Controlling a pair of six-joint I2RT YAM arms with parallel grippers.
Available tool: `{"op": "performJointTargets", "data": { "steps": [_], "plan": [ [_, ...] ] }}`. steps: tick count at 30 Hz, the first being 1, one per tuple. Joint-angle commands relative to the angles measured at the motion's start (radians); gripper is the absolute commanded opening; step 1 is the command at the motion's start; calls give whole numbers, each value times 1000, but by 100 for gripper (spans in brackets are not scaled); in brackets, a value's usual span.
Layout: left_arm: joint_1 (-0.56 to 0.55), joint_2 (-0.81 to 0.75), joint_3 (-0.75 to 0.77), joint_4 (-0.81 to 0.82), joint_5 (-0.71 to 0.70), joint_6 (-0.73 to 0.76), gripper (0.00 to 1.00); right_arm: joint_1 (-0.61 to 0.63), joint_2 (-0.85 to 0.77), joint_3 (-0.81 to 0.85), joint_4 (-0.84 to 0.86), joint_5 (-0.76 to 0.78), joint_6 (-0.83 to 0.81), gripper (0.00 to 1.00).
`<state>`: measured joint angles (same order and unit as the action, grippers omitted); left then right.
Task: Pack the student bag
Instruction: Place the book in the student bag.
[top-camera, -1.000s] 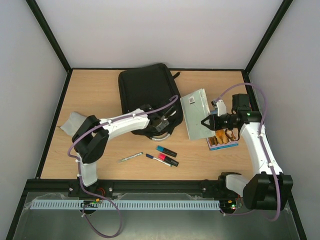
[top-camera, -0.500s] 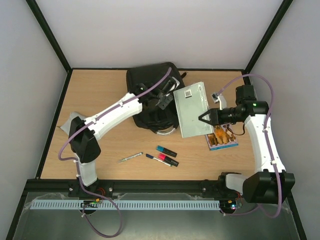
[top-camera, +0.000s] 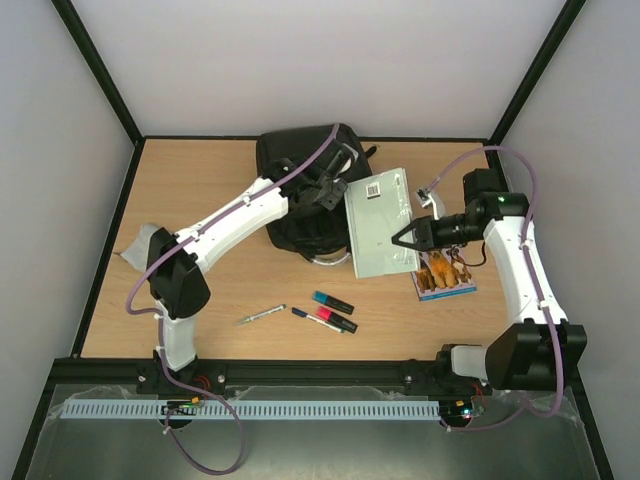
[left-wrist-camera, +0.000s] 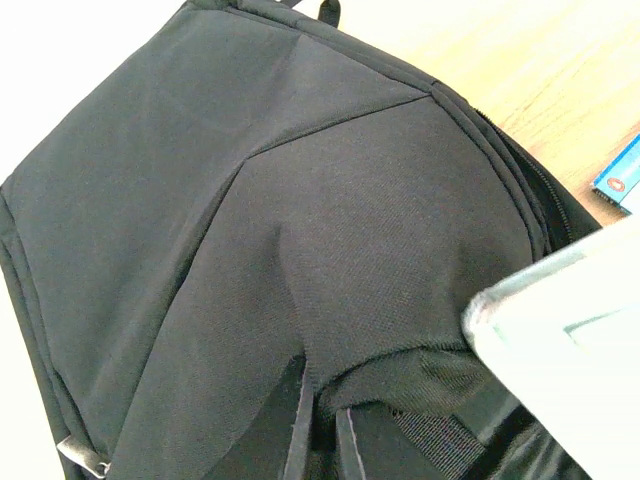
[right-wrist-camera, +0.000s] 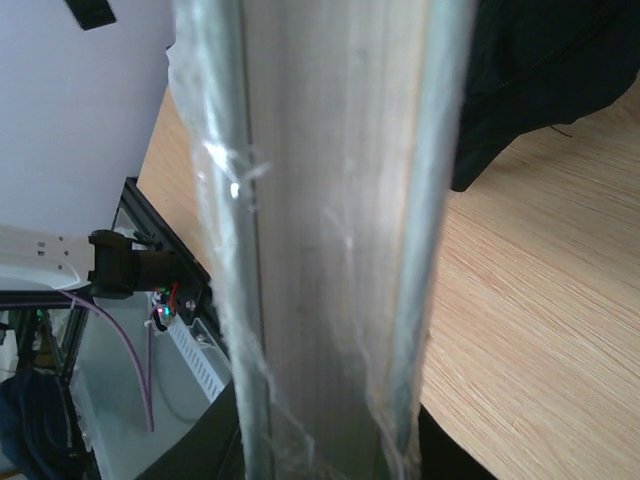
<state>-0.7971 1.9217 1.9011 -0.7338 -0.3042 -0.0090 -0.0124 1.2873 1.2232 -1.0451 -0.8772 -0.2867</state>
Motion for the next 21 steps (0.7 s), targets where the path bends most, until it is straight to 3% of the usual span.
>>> {"op": "performJointTargets", "data": {
  "steps": [1, 7, 14, 21],
  "plan": [
    [16, 38, 52, 153, 66, -75, 2, 34, -47, 113, -66, -87, -31, 1],
    [56, 52, 86, 204, 137, -124, 2, 34, -86, 170, -91, -24, -19, 1],
    [68, 51, 141, 193, 146, -137, 2, 37, -40, 101, -106, -33, -25, 1],
    [93, 50, 139, 207, 139, -143, 2, 61, -35, 154, -144, -26, -23, 1]
  ]
}}
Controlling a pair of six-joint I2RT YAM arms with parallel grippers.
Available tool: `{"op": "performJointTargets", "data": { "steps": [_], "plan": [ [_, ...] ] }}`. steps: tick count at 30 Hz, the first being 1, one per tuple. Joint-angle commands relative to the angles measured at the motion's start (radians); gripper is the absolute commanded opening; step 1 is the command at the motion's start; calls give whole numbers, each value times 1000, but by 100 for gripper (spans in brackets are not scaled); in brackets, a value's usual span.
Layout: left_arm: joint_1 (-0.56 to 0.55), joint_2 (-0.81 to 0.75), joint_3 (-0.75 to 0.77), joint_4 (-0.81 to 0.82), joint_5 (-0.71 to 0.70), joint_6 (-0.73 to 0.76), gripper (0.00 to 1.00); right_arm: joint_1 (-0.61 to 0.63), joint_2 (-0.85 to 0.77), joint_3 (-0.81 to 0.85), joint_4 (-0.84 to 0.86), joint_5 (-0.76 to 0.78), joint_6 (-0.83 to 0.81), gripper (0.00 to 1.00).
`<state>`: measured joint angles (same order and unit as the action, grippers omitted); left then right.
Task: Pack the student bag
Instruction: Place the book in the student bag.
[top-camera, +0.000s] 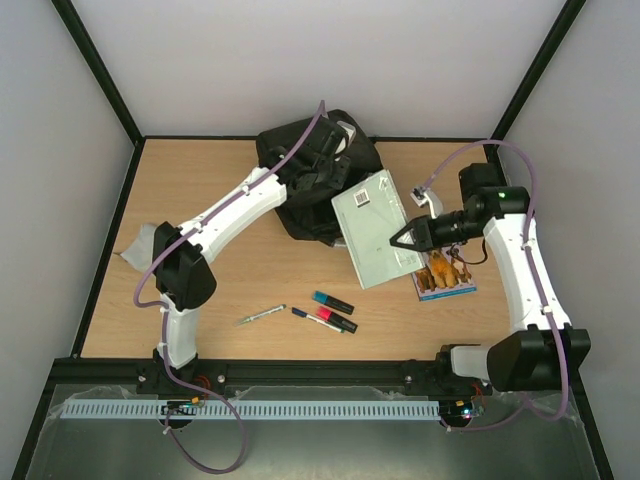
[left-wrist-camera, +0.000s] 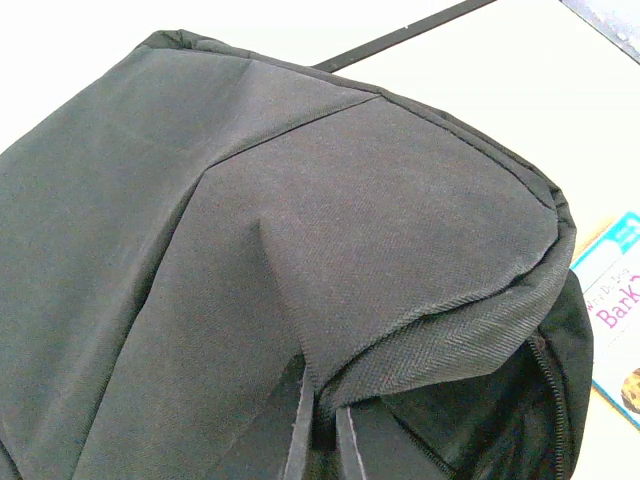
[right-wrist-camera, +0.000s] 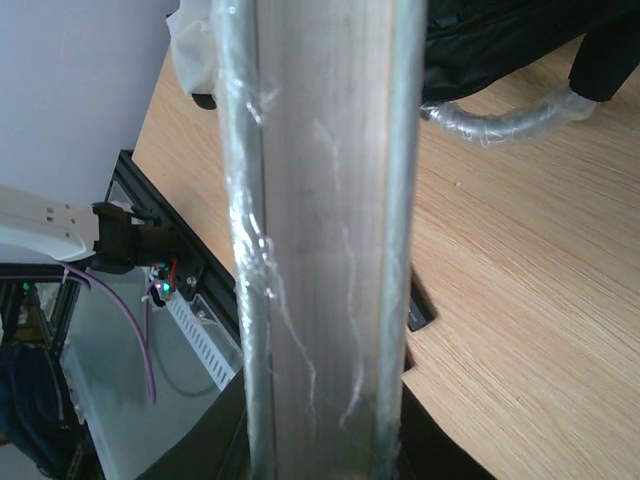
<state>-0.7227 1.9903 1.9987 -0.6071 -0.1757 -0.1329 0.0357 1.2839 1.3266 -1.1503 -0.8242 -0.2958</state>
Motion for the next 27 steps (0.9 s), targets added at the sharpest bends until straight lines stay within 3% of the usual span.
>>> {"op": "performJointTargets", "data": {
  "steps": [1, 5, 10, 17, 27],
  "plan": [
    [22, -19, 41, 83, 15, -23, 2, 14, -39, 48, -37, -65, -12, 1],
    [23, -35, 40, 105, 54, -47, 2, 21, -37, 7, 15, -60, 36, 1],
    [20, -67, 39, 108, 77, -66, 2, 76, 77, -8, 67, -112, 86, 1],
    [-3, -128, 2, 109, 82, -79, 2, 153, 211, 38, 151, -146, 166, 1],
    [-50, -201, -80, 123, 79, -98, 2, 169, 390, 112, 312, -207, 334, 1]
  ]
}}
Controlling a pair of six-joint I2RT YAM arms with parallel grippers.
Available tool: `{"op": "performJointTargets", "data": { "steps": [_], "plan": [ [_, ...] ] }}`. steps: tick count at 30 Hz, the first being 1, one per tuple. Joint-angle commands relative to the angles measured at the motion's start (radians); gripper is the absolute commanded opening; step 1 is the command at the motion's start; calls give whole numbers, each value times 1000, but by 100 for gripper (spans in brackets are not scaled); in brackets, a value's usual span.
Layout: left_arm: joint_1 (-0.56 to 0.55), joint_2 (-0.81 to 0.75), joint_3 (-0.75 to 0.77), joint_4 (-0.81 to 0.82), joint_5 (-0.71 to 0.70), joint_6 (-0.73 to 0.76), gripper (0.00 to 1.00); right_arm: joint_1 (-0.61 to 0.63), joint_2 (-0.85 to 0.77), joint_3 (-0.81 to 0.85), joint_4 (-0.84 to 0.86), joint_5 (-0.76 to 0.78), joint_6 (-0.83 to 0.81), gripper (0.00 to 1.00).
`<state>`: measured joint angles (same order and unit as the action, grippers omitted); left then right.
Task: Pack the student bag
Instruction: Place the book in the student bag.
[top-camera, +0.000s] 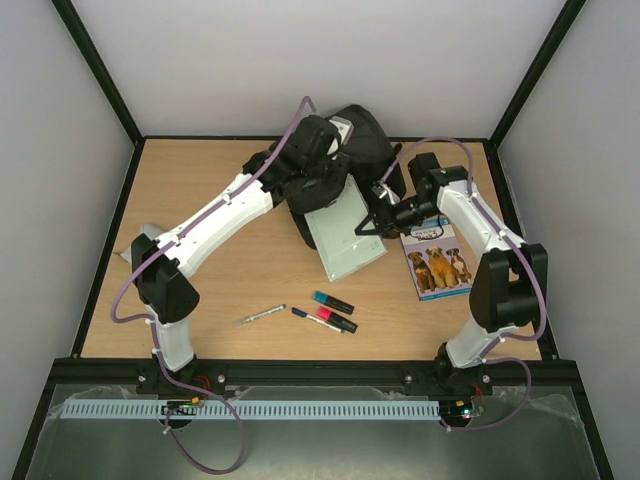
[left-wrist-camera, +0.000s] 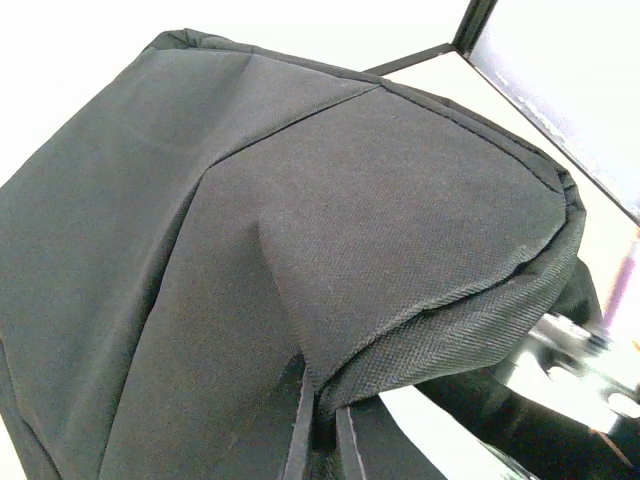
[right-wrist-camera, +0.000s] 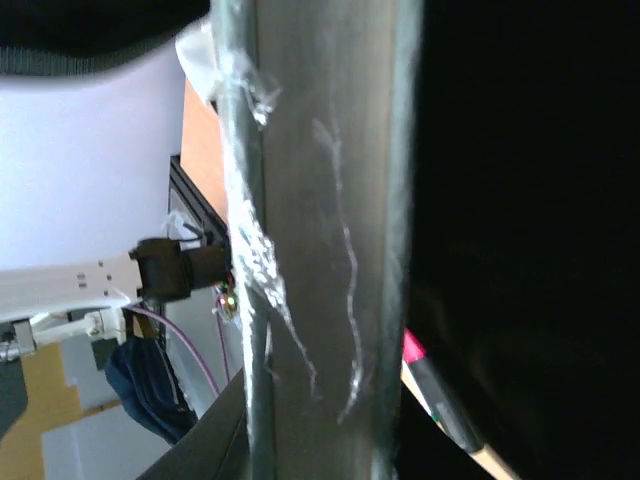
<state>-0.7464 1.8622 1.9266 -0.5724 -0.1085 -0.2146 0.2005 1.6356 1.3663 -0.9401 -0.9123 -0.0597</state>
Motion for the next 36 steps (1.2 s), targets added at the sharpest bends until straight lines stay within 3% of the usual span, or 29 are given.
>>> {"op": "performJointTargets", "data": {
  "steps": [1, 14, 19, 27, 36],
  "plan": [
    [-32, -75, -11, 87, 11, -18, 2, 5, 54, 77, 131, -121, 121, 1],
    [-115, -83, -25, 41, 17, 12, 2, 7, 143, 23, 445, -32, 303, 1],
    [-117, -92, -59, 39, 4, 37, 2, 21, 167, 39, 400, -28, 285, 1],
    [-94, -49, -43, 73, -16, 67, 2, 117, 54, -58, 348, 23, 237, 2],
    [-102, -68, -49, 45, 162, 162, 2, 151, 135, -5, 393, 20, 257, 2]
  ]
}}
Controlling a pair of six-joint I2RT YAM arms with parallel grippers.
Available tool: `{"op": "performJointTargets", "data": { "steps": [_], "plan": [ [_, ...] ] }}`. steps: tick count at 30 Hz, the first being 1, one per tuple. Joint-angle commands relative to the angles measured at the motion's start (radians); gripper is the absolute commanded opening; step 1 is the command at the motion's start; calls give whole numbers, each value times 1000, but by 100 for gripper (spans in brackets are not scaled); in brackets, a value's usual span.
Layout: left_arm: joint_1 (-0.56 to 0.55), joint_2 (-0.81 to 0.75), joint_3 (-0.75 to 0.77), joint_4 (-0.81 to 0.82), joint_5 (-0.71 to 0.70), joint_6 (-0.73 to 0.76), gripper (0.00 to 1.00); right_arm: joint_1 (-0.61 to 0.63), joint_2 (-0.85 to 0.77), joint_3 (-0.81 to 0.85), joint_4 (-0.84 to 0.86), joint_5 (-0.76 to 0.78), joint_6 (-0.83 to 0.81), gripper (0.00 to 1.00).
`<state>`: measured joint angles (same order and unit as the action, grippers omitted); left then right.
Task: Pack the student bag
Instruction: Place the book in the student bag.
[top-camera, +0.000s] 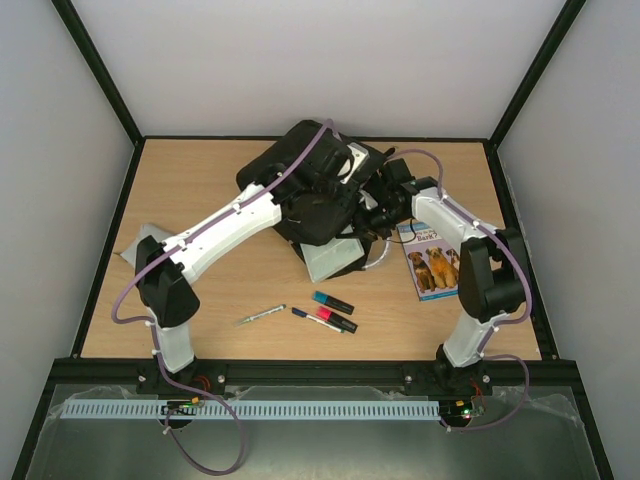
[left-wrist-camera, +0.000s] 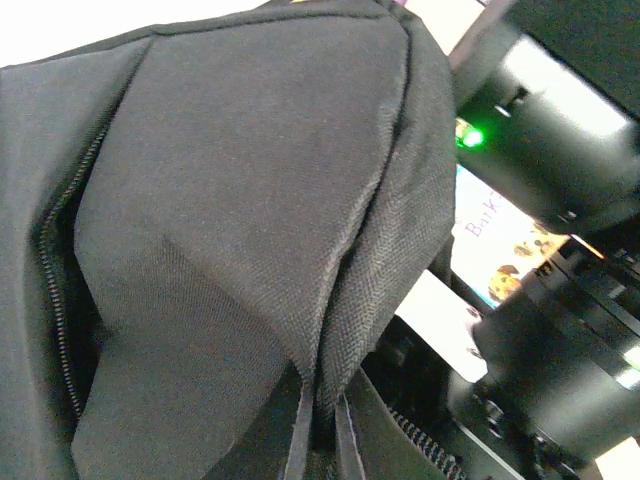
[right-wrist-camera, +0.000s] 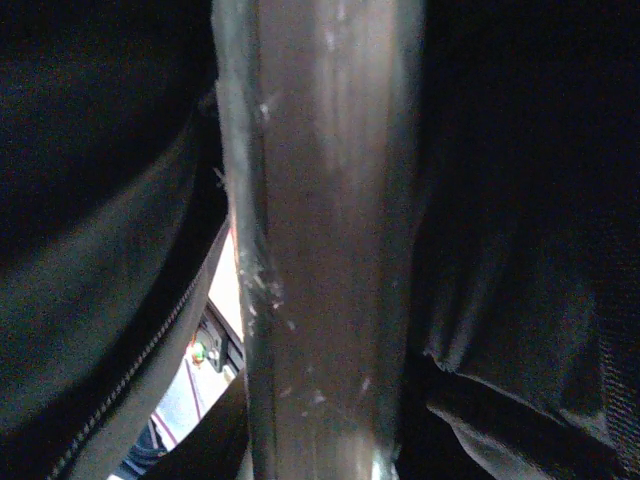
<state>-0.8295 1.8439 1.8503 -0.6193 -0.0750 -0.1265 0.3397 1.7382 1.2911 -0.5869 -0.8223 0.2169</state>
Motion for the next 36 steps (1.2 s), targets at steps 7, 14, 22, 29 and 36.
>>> {"op": "performJointTargets", "data": {
  "steps": [7, 14, 22, 29, 36],
  "plan": [
    [-20, -99, -42, 59, 163, 125, 2, 13, 69, 44, 232, -75, 65, 11],
    [-18, -117, -83, 53, 135, 149, 2, 11, 65, -9, 280, 74, 18, 30],
    [25, -124, -164, 81, 108, 132, 2, 4, -6, -55, 185, 138, -74, 61],
    [75, -146, -282, 143, 124, 130, 2, -4, -149, -149, 87, 192, -199, 69],
    [96, -165, -321, 168, 151, 155, 2, -4, -262, -225, -13, 225, -329, 71]
  ]
}}
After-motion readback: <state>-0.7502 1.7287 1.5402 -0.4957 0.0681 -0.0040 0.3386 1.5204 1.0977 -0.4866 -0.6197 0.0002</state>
